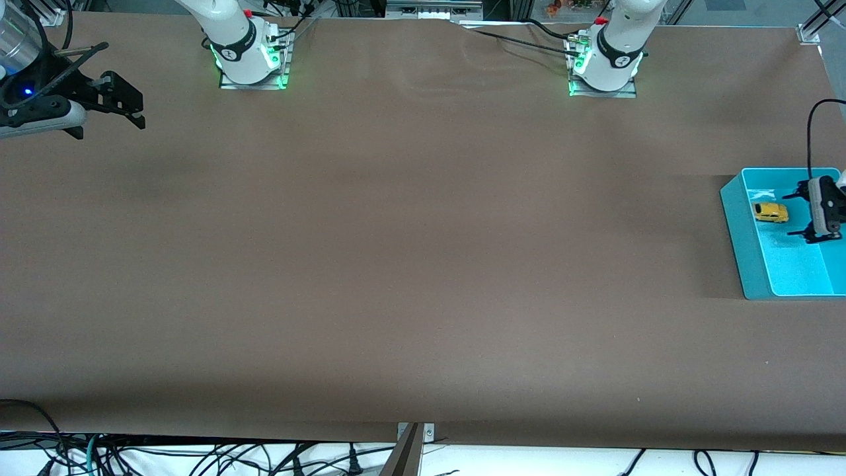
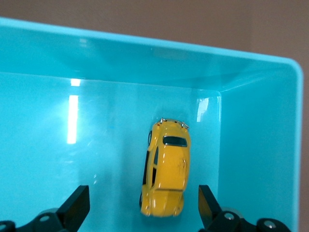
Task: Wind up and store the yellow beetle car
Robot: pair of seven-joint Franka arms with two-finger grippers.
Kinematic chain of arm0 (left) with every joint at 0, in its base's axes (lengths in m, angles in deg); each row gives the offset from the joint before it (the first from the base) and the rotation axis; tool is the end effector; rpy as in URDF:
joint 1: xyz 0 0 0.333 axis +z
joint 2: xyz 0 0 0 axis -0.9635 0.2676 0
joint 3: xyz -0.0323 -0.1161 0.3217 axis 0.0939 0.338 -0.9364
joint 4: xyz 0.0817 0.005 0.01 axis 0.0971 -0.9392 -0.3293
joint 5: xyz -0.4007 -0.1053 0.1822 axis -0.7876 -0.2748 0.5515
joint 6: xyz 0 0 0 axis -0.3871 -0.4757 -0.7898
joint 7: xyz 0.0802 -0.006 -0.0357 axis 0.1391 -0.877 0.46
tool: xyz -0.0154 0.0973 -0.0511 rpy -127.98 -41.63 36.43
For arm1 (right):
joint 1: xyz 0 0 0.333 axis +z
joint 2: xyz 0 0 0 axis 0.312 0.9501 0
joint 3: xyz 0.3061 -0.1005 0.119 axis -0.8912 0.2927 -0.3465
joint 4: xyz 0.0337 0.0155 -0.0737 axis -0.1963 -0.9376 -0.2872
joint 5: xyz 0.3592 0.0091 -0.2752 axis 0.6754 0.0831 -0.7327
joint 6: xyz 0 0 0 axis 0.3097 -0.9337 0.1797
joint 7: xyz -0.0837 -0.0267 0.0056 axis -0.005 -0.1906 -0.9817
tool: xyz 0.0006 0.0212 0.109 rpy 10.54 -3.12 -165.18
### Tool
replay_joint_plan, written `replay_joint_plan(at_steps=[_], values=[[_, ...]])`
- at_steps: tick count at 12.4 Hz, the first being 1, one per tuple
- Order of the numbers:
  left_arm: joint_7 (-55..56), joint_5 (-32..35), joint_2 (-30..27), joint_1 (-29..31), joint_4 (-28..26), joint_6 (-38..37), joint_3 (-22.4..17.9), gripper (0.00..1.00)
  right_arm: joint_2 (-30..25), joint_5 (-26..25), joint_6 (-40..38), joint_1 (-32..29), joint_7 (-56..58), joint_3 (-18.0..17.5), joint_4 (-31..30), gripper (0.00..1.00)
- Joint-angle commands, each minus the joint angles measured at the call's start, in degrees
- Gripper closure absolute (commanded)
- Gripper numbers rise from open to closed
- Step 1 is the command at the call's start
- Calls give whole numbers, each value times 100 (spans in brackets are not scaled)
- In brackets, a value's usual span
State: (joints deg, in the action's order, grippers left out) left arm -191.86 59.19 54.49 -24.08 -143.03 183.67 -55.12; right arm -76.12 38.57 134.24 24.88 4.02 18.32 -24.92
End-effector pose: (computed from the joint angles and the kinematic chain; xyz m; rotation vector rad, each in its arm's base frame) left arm 0.5643 0.4395 0.2309 2.1617 -1.9849 -0.1039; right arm 0.5714 0.0585 0.6563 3.0925 0.3554 -0.0264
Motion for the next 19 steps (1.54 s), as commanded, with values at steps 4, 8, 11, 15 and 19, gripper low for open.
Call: replay_joint_plan(at_steps=[4,8,11,15,19], values=[[1171,32,-257,-39,1367,-2049,769,0,33,-41,-52,34,-86,12,128,0],[2743,32,-353,-39,1773,-2666,1613,0,24,-23,-131,34,-393,-66,128,0],[4325,32,-477,-39,1791,-3229,2342,0,24,108,-254,34,-517,-67,137,0],[5751,93,-749,-39,1782,-3668,3098,0,24,118,-263,34,-587,-58,137,0],[7297,41,-1722,-1106,1589,-3792,2621,0,24,118,-263,34,-579,-58,137,0]])
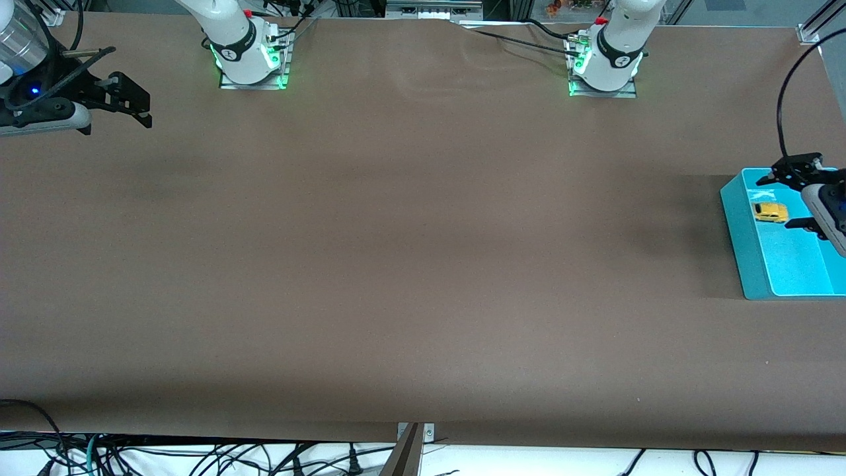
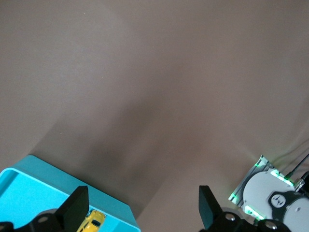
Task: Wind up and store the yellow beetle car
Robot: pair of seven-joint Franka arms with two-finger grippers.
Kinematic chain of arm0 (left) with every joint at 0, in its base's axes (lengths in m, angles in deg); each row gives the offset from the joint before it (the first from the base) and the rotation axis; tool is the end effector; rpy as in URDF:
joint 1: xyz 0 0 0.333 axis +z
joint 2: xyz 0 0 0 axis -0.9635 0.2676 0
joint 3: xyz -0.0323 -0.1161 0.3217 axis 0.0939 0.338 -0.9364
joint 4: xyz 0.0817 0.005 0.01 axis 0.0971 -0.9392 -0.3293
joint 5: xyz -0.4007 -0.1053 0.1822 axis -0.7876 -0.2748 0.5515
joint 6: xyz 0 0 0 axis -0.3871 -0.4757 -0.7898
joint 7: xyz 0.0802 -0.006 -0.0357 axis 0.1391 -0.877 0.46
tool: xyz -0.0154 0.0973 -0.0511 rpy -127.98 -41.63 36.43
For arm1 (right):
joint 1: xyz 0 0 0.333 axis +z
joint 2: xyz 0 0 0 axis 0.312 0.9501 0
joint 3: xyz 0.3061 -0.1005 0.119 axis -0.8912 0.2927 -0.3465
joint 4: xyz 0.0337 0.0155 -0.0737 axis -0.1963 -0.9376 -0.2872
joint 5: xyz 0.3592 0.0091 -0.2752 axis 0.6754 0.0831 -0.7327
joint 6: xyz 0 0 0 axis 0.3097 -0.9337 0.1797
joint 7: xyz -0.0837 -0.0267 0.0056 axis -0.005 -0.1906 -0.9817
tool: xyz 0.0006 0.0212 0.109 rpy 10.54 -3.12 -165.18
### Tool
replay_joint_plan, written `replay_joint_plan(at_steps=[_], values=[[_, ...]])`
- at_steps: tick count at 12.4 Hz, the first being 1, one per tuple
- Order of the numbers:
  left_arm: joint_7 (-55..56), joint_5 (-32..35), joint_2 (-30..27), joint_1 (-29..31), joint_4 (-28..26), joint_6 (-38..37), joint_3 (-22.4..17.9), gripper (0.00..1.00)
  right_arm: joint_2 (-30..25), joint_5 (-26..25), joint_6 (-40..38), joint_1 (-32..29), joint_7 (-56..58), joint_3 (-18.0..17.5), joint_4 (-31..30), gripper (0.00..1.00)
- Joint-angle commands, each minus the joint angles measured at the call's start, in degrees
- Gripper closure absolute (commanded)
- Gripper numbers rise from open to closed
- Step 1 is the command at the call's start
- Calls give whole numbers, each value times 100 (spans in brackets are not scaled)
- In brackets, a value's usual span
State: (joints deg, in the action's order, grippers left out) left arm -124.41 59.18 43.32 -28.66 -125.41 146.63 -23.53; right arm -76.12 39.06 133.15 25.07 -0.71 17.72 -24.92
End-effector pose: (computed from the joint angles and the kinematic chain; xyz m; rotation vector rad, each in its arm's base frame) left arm 0.6775 0.1083 0.5419 2.6752 -1.2062 -0.3014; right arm 0.5682 0.0674 0.6547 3.1083 0.2491 -0.0544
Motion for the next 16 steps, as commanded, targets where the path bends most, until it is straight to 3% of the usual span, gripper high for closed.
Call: replay_joint_plan(at_steps=[1,3,5,6,8,10,12,16], values=[[903,15,-817,-1271,-225,-80,-1012,0,33,68,-154,15,-105,2,137,0],[1624,-482,-1099,-2239,-278,-80,-1865,0,33,68,-154,15,-70,2,137,0],[2729,-1221,-1511,-3293,-672,-18,-2945,0,24,68,-154,15,-70,2,137,0],[3231,-1285,-1757,-3690,-927,112,-3220,0,24,68,-154,15,-70,2,137,0],[3840,-1251,-2415,-3921,-1786,1127,-3380,0,24,77,-154,15,-70,2,137,0],[4088,-1286,-2804,-4386,-2465,1835,-4002,0,24,77,-154,15,-70,2,137,0],[4097,-1295,-2832,-4494,-2502,1836,-4189,0,24,77,-154,15,-70,2,137,0],[4491,-1251,-2665,-4467,-2135,1346,-4181,0,15,77,-154,6,-70,2,128,0]])
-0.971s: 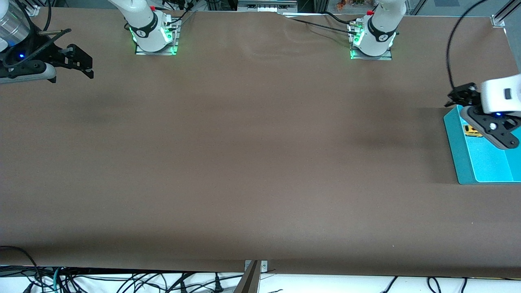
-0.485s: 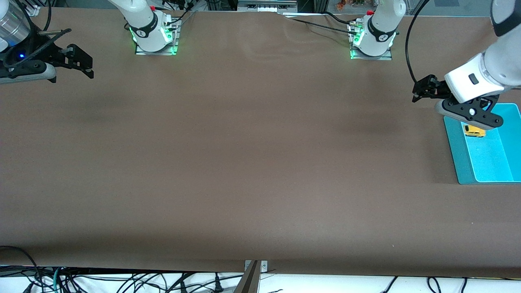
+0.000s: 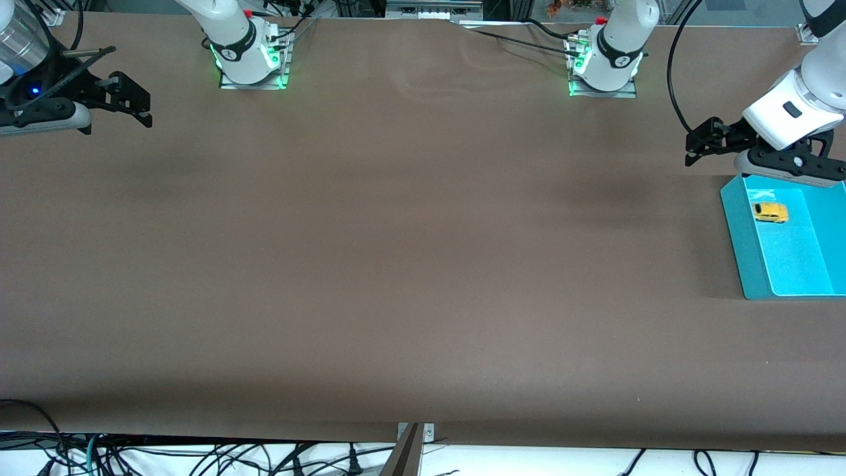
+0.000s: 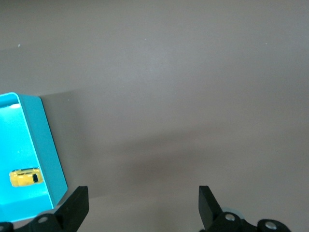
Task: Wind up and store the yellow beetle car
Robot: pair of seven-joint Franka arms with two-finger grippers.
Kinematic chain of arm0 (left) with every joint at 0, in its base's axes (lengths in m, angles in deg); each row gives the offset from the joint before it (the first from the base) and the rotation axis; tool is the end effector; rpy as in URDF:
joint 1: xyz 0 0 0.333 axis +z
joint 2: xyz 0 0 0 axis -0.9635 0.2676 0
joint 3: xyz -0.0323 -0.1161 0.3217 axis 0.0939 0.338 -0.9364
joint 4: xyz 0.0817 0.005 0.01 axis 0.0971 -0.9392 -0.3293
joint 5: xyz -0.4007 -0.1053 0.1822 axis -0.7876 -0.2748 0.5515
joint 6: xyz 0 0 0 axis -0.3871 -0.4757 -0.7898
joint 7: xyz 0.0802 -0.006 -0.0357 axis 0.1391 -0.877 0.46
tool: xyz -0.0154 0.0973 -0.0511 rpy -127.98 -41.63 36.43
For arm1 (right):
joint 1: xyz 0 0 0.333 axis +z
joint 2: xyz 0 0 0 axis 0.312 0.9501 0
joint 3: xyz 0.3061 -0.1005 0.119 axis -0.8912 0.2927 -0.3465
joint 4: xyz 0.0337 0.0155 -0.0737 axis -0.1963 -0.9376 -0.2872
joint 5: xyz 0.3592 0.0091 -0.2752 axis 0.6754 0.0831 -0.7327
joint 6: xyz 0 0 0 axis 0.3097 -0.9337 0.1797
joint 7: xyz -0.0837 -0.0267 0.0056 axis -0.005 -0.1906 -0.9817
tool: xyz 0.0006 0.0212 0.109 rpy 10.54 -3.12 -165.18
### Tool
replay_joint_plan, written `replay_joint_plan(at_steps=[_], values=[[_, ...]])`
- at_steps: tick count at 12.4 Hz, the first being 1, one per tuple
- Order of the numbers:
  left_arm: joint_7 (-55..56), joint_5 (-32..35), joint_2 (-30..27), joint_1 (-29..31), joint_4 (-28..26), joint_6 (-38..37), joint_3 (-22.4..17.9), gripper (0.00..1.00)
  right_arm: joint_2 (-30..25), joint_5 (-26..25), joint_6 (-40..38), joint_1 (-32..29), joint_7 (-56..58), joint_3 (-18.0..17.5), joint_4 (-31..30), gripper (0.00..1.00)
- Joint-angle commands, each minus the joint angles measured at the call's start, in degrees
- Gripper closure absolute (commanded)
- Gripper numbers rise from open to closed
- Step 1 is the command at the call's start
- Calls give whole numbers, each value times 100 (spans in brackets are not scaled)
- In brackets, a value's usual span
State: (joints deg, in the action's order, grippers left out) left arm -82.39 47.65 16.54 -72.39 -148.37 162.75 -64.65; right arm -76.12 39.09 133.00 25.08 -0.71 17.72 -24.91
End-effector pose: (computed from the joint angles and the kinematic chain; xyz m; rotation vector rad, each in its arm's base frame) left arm 0.5933 -0.0340 0.5911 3.1290 -0.2683 -0.0573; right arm 0.5679 0.0675 0.6545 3.1087 0.2493 -0.0582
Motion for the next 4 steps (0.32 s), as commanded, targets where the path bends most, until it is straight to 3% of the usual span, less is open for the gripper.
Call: replay_joint_plan(at_steps=[1,4], values=[[439,-89,178,-86,337,-372,-51,0,15,74,-148,4,-70,2,128,0],[537,-89,241,-59,426,-444,-42,0,-2,83,-148,13,-70,2,128,0]])
